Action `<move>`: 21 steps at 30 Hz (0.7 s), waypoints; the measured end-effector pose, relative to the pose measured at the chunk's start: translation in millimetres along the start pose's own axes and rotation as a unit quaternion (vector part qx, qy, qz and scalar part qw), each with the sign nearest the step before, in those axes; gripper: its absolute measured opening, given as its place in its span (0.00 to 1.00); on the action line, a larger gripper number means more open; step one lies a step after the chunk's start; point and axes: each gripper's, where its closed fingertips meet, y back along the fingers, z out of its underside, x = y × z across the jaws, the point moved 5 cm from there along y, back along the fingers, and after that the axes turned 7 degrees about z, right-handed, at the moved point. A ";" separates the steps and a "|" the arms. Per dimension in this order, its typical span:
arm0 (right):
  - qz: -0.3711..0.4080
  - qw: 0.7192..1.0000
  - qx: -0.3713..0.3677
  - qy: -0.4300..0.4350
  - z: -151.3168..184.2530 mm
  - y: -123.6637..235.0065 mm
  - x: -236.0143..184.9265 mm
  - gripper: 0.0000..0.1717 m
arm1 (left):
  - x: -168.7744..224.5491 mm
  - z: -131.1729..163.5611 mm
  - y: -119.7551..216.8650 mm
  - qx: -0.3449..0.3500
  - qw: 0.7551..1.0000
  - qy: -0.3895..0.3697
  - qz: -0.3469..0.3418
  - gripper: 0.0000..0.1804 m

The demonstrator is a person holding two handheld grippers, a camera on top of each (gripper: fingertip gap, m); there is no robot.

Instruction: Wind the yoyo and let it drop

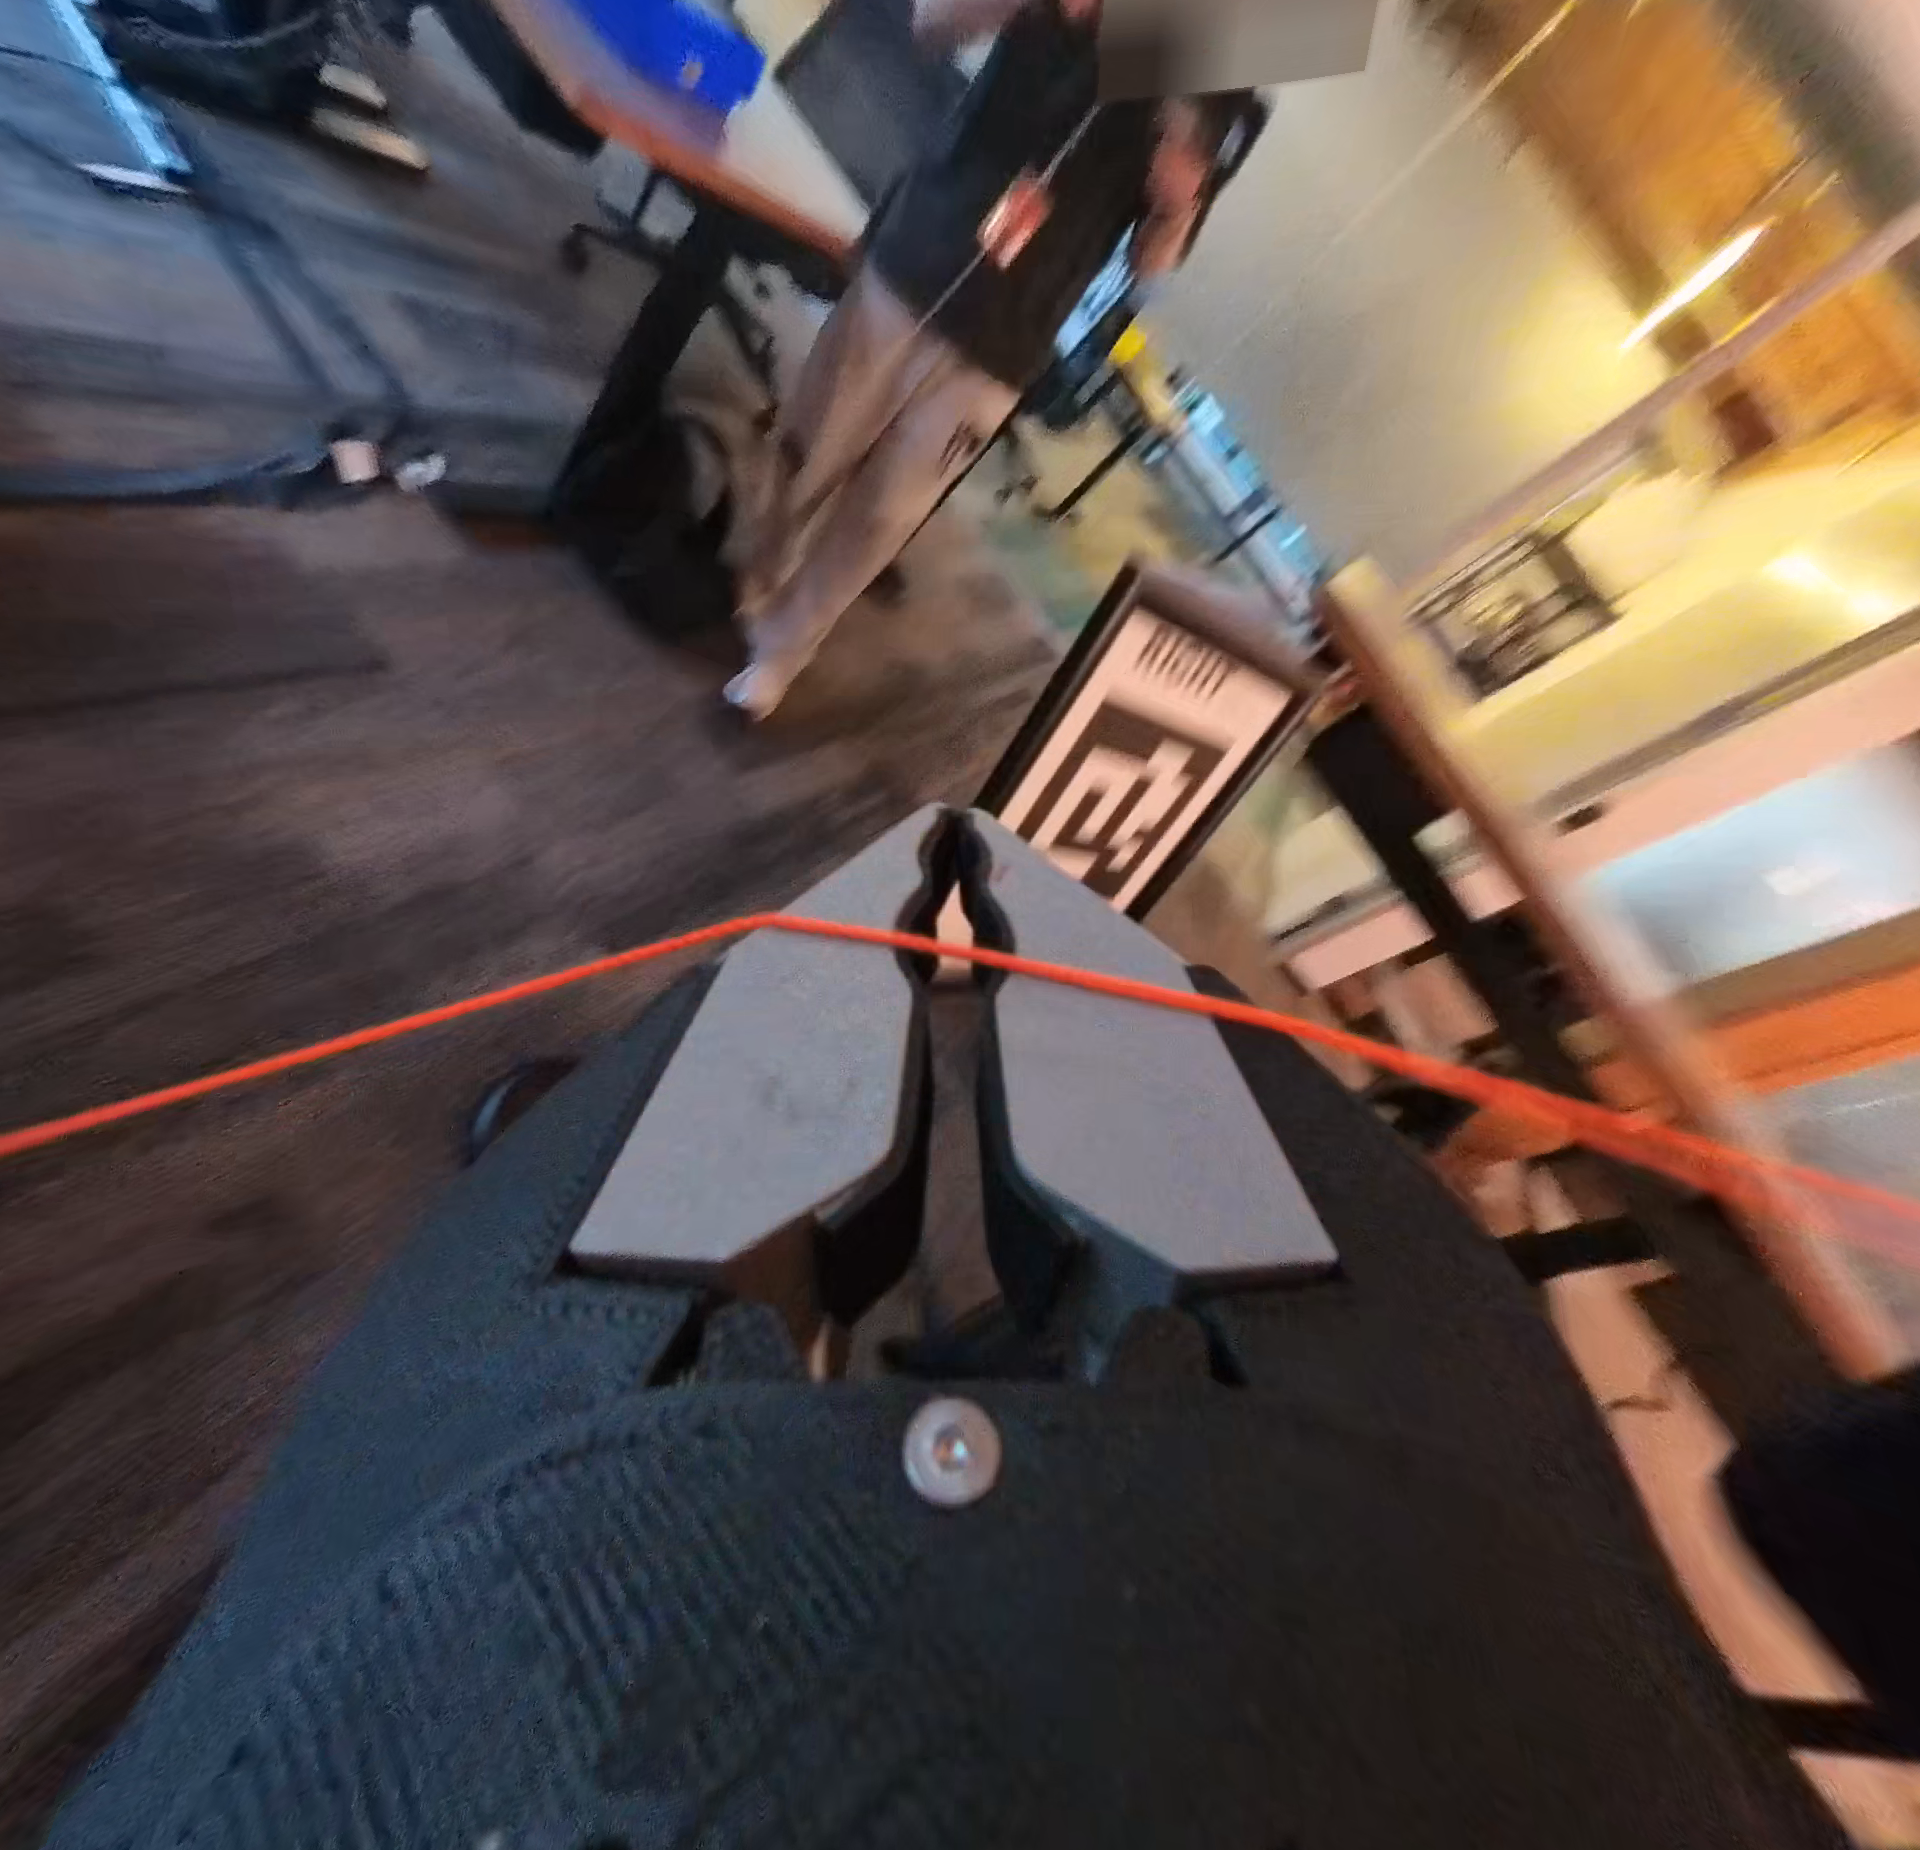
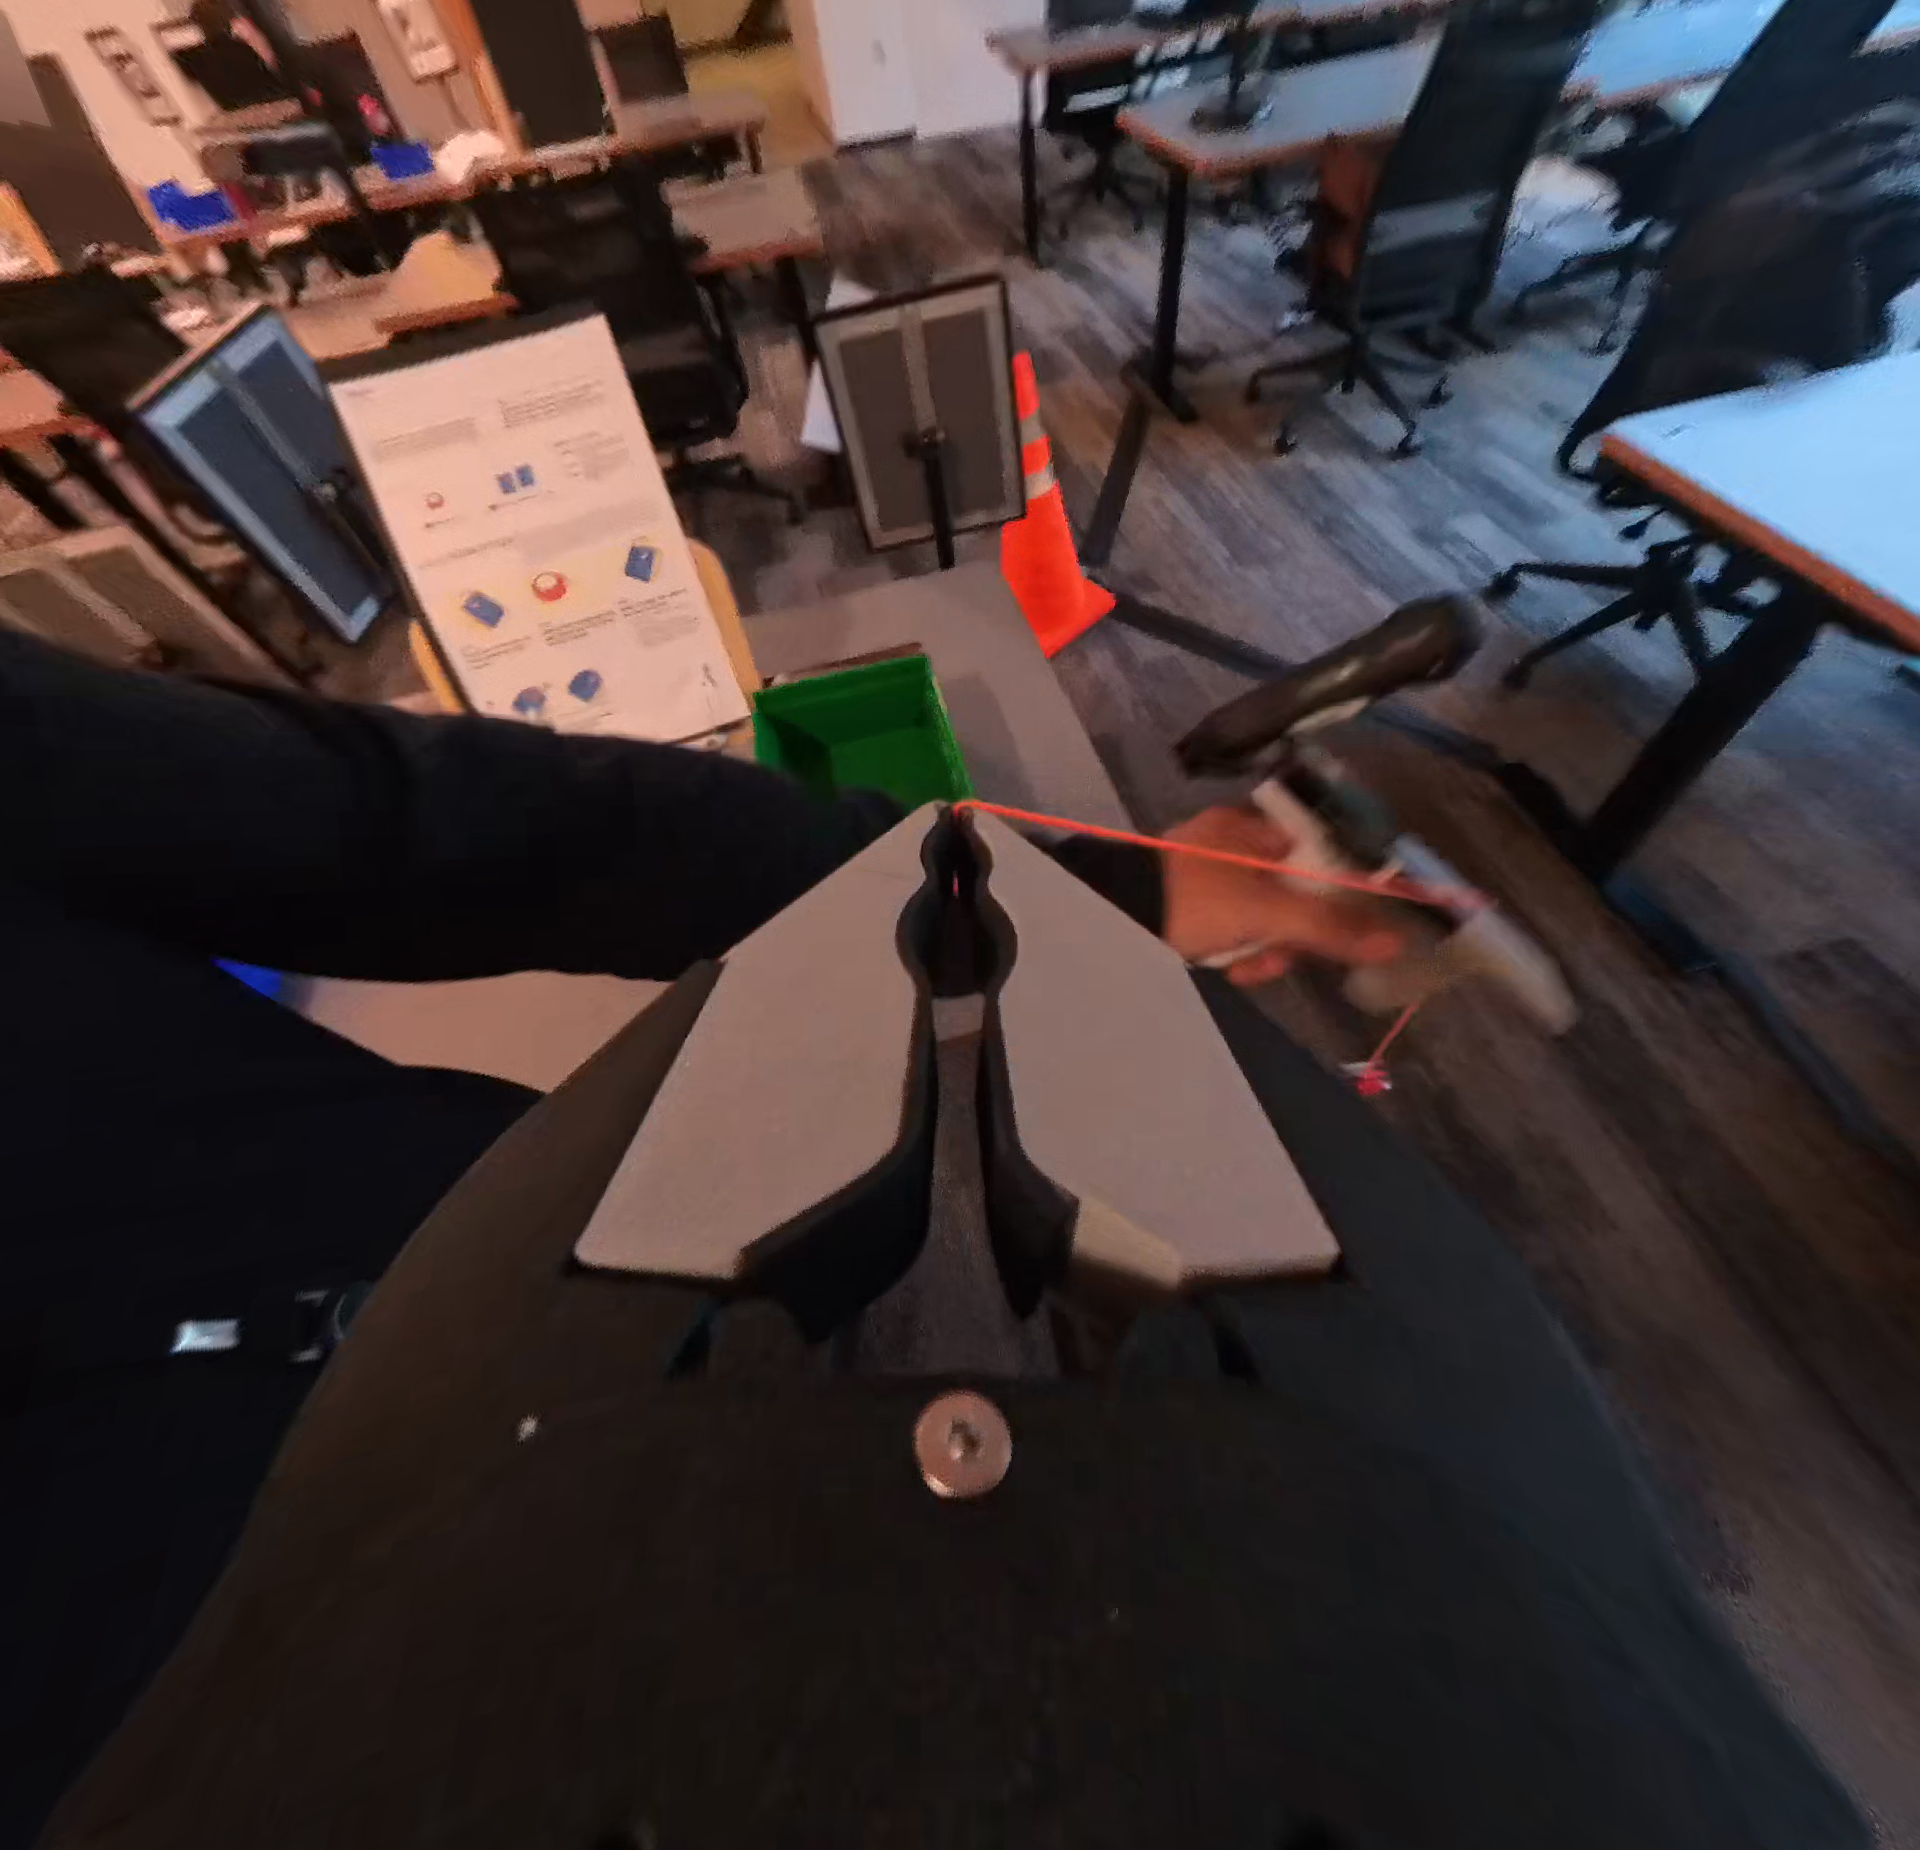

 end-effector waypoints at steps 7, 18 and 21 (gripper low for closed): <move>0.042 0.993 0.058 -0.096 51.7 -24.1 37.4 0.00 | 58.1 -12.1 -3.3 -0.121 0.982 -0.141 0.014 0.00; 0.074 0.972 -0.179 -0.132 3.2 -95.6 189.4 0.00 | 197.9 207.9 81.6 -0.088 0.950 -0.244 0.175 0.00; 0.043 0.976 -0.186 -0.105 49.6 -105.5 153.0 0.00 | 238.7 219.8 97.2 -0.090 0.939 -0.266 0.197 0.03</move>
